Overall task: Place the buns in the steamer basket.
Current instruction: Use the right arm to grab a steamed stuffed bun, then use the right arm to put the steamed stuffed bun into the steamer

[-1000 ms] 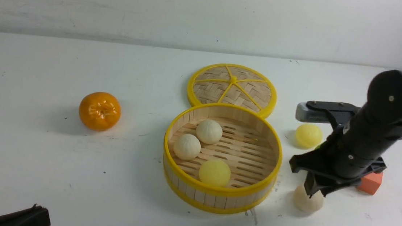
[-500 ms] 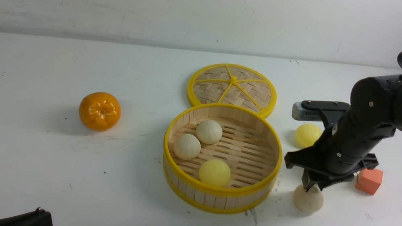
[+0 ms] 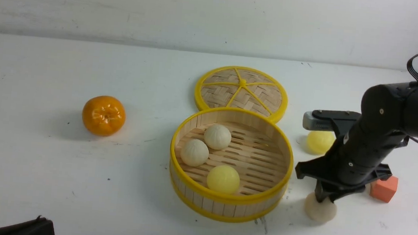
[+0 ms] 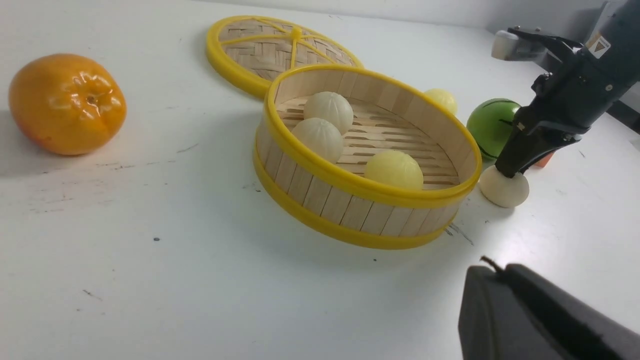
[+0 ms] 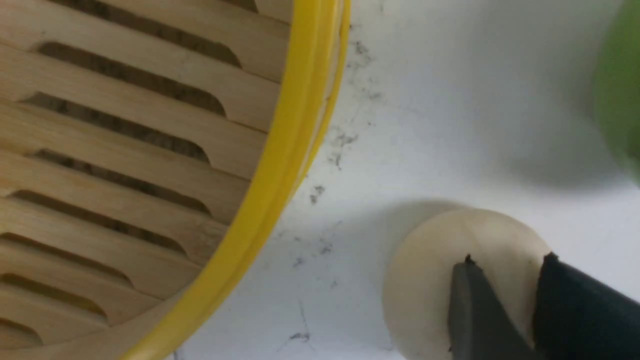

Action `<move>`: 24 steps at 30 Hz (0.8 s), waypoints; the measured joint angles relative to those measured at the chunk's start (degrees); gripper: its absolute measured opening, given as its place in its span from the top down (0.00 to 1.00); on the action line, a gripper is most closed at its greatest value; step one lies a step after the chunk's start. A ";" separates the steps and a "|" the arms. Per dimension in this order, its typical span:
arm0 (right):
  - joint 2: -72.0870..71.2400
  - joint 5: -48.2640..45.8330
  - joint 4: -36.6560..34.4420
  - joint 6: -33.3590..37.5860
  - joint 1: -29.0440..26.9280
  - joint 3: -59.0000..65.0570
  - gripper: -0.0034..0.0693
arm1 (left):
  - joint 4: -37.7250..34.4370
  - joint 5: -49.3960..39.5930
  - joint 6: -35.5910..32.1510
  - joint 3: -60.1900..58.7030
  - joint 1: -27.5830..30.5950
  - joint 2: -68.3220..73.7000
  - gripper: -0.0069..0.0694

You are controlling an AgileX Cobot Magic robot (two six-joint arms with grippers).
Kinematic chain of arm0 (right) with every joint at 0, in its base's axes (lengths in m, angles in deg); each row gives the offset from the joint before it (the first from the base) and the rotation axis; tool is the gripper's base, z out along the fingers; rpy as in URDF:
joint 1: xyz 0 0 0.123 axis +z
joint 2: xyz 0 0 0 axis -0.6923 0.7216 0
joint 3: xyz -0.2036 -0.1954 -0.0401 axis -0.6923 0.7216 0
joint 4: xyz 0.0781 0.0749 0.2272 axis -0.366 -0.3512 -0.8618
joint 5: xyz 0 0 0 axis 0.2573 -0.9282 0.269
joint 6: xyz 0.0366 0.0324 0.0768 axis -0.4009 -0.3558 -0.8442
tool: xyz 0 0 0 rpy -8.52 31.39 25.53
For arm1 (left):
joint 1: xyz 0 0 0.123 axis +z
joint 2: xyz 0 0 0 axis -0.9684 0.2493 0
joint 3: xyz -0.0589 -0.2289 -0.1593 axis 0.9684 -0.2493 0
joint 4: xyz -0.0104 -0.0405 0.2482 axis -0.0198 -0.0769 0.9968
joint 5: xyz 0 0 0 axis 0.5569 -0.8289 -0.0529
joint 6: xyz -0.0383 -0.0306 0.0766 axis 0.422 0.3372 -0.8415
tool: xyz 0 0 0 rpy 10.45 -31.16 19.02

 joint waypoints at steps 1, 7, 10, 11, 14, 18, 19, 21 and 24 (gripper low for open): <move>0.00 -0.54 -0.48 0.82 0.00 0.00 0.81 | 0.00 0.00 0.00 0.00 0.00 0.00 0.89; -1.01 -2.74 -2.40 4.34 0.19 0.00 0.95 | 0.00 0.00 0.00 0.00 0.00 0.00 0.89; -4.02 -4.23 -2.83 5.09 1.18 0.00 0.95 | 0.00 0.00 0.00 0.00 0.00 0.00 0.89; -6.01 -4.63 -3.48 5.35 1.84 0.00 0.95 | 0.00 0.00 0.00 0.00 0.00 0.00 0.89; -9.88 -4.69 -5.45 5.74 4.22 -1.44 0.95 | 0.00 0.00 0.00 0.00 0.00 0.00 0.89; -10.70 -3.20 -7.61 6.21 6.36 -5.49 0.95 | 0.00 0.00 0.00 0.00 0.00 0.00 0.89; -10.16 -2.81 -8.05 6.20 6.58 -6.51 0.95 | 0.00 0.00 0.00 0.00 0.00 0.00 0.89; -6.87 -2.19 -9.53 6.94 6.71 -9.74 0.95 | 0.00 0.00 0.00 0.00 0.00 0.00 0.89; -1.94 -2.04 -11.63 8.45 6.71 -12.59 0.95 | 0.00 0.00 0.00 0.00 0.00 0.00 0.89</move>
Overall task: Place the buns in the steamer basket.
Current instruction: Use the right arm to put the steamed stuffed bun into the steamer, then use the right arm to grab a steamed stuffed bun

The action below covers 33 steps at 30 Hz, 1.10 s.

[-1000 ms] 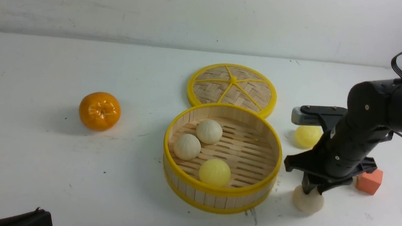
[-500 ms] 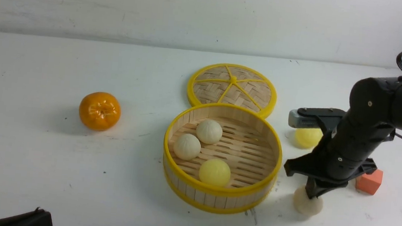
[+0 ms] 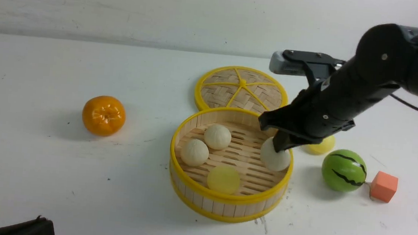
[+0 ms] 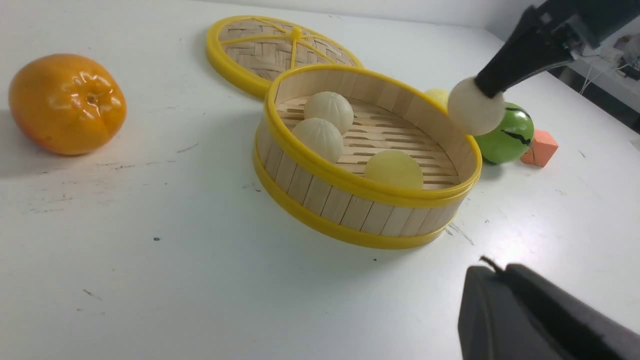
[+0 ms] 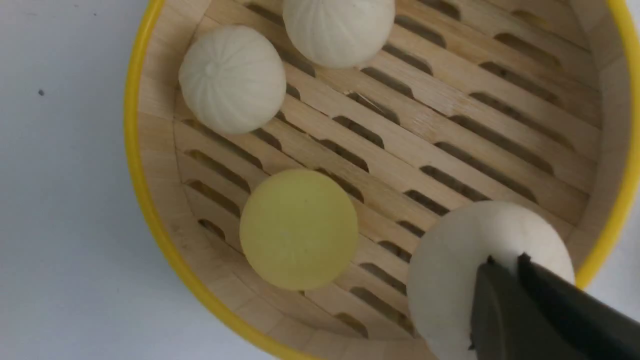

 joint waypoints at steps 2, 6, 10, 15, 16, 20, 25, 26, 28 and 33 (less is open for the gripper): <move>3.06 0.06 -0.87 0.27 0.04 -1.57 0.94 | 0.00 0.00 0.00 0.00 0.00 0.00 0.89; 7.92 -0.36 -0.83 -0.49 0.04 -3.97 0.88 | 0.00 0.00 0.00 0.00 0.00 0.00 0.88; 9.61 -0.64 -0.30 -0.56 0.04 -4.64 0.73 | 0.00 0.00 0.00 0.00 0.00 0.00 0.88; 9.02 -5.61 1.54 -0.56 0.04 -9.24 0.37 | 0.00 0.00 0.00 0.00 0.00 0.00 0.88; 8.58 -7.40 2.55 -0.62 -0.03 -10.86 0.31 | 0.00 0.00 0.00 0.00 0.00 0.00 0.88; 6.44 -11.10 10.64 -2.67 -1.65 -16.15 0.19 | 0.00 0.00 0.00 0.00 0.00 0.00 0.88; 7.07 -10.91 16.42 -7.30 -6.75 -16.92 0.24 | 0.00 0.00 0.00 0.00 0.00 0.02 0.87; 8.34 -10.42 16.42 -7.51 -9.00 -16.92 0.27 | 0.00 0.00 0.00 0.00 0.00 0.02 0.87; 10.76 -8.69 15.20 -7.30 -11.29 -17.00 0.34 | 0.00 0.00 0.00 0.00 0.00 0.02 0.87; 16.63 -6.33 9.95 -5.55 -14.84 -20.02 0.48 | 0.00 0.00 0.00 0.00 0.00 0.02 0.86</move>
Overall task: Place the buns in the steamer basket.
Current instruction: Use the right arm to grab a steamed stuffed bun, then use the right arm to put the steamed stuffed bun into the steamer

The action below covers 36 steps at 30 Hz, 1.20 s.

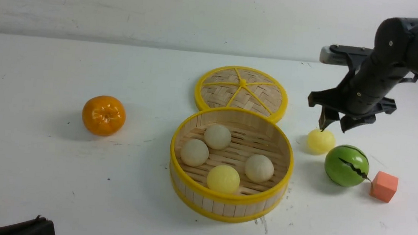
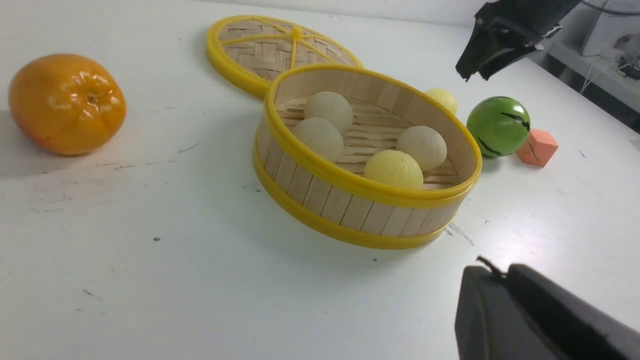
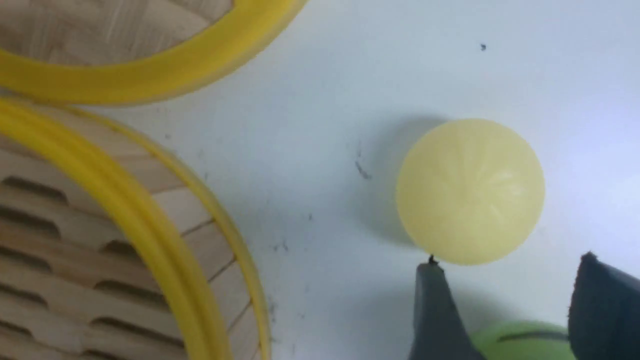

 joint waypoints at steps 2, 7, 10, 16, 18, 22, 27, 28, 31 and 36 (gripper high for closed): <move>2.26 0.24 -2.24 0.84 -1.39 -2.24 0.52 | 0.00 0.00 0.00 0.00 0.00 0.00 0.86; 5.13 0.81 -4.55 1.78 -2.27 -4.87 0.55 | 0.00 0.00 0.00 0.00 0.00 0.00 0.85; 5.92 1.18 -5.03 2.34 -2.27 -5.19 0.55 | 0.00 0.00 0.00 0.00 0.00 0.00 0.84; 8.01 2.58 -4.79 2.62 -2.21 -5.31 0.55 | 0.00 0.00 0.00 0.00 0.00 0.00 0.84; 8.21 2.90 -4.60 2.62 -2.21 -5.35 0.55 | 0.00 0.00 0.00 0.00 0.00 0.00 0.84; 8.63 3.00 -4.53 2.62 -2.21 -5.35 0.59 | 0.00 0.00 0.00 0.00 0.00 0.00 0.83; 8.69 3.00 -4.37 3.05 -2.21 -5.35 0.70 | 0.00 0.00 0.00 0.00 0.00 0.00 0.83; 8.69 3.00 -4.37 3.63 -2.21 -5.35 0.75 | 0.00 0.00 0.00 0.00 0.00 0.00 0.82; 8.69 2.67 -4.37 6.05 -2.21 -5.35 0.89 | 0.00 0.00 0.00 0.00 0.00 0.00 0.82; 7.40 0.91 -4.12 7.84 -2.21 -5.35 0.95 | 0.00 0.00 0.00 0.00 0.00 0.00 0.81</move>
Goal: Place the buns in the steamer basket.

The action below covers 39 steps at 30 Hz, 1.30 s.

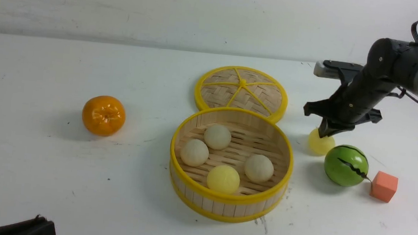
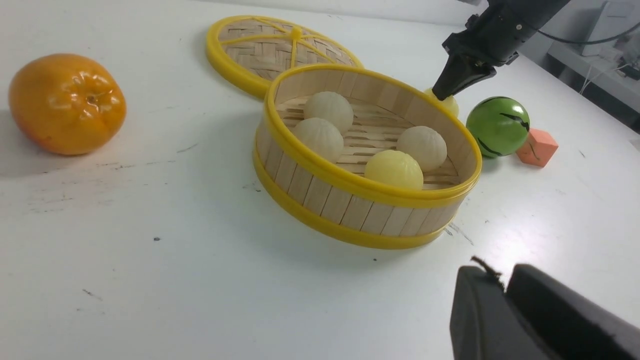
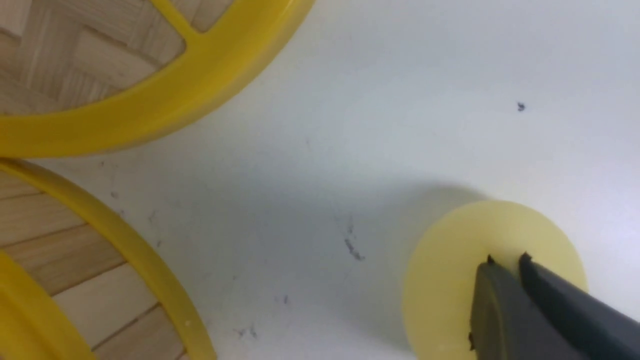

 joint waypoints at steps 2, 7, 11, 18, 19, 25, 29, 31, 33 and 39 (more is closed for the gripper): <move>-1.80 -1.02 -0.21 1.00 0.06 0.00 0.95 | 0.00 0.00 0.00 0.00 0.00 0.00 0.81; -9.09 -4.25 -6.13 6.16 2.30 0.10 0.95 | 0.00 0.00 0.00 0.00 0.00 0.00 0.80; -12.20 -4.29 -10.14 8.41 8.43 2.24 0.95 | 0.00 0.00 0.00 0.00 0.00 0.00 0.80; -7.75 2.83 -7.38 6.58 16.67 3.57 0.95 | 0.00 0.00 0.00 0.00 0.00 0.00 0.79; -7.29 3.17 -6.96 6.33 16.83 3.57 0.95 | 0.00 0.00 0.00 0.00 0.00 0.00 0.79; -3.85 5.73 -3.17 4.39 17.10 3.57 0.91 | 0.00 0.00 0.00 0.00 0.00 0.00 0.79; -2.97 6.50 -2.79 3.99 17.10 3.57 0.81 | 0.00 0.00 0.00 0.00 0.00 0.00 0.79; -2.90 6.54 -2.81 2.73 17.10 3.52 0.69 | 0.00 0.00 0.00 0.00 0.00 0.00 0.79; -3.25 4.97 -2.81 0.49 17.10 2.84 0.58 | 0.00 0.00 0.00 0.00 0.00 0.00 0.78; -11.94 -8.52 -1.69 -2.69 17.10 0.64 0.29 | 0.00 0.00 0.00 0.00 0.00 0.00 0.78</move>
